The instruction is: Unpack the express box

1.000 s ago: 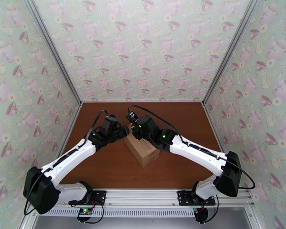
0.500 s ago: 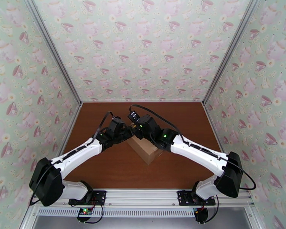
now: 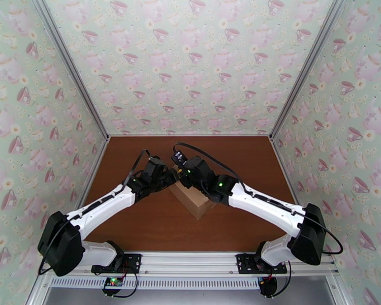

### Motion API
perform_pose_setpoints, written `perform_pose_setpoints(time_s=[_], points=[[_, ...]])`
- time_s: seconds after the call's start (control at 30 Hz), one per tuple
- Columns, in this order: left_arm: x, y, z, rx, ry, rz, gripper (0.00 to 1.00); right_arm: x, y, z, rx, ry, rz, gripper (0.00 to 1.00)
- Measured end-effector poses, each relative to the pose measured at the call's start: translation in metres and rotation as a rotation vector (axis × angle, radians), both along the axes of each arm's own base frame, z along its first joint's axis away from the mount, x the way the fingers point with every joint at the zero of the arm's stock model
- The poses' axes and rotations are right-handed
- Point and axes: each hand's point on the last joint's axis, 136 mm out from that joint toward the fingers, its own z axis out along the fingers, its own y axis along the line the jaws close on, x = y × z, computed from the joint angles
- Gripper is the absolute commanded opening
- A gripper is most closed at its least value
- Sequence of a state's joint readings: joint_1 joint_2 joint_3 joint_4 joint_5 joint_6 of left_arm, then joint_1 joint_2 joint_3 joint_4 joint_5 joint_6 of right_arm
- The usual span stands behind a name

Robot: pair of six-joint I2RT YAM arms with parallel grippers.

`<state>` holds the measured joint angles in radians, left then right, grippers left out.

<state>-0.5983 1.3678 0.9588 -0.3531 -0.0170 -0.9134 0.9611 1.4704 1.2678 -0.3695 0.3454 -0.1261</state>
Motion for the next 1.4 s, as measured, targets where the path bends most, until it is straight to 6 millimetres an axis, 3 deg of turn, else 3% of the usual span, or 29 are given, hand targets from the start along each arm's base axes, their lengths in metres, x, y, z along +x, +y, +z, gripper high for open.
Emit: perform_pose_setpoints(time_s=[0.47,0.83,1.4], points=[[0.001,0.001,0.003,0.011,0.003,0.007,0.6,-0.011,-0.015,0.007,-0.018,0.011,0.002,0.0],[0.003,0.002,0.001,0.018,0.006,0.013,0.6,-0.012,-0.017,-0.004,-0.04,0.03,-0.001,0.0],[0.009,-0.001,0.004,0.021,0.002,0.017,0.6,-0.018,-0.024,0.0,-0.023,0.063,-0.017,0.0]])
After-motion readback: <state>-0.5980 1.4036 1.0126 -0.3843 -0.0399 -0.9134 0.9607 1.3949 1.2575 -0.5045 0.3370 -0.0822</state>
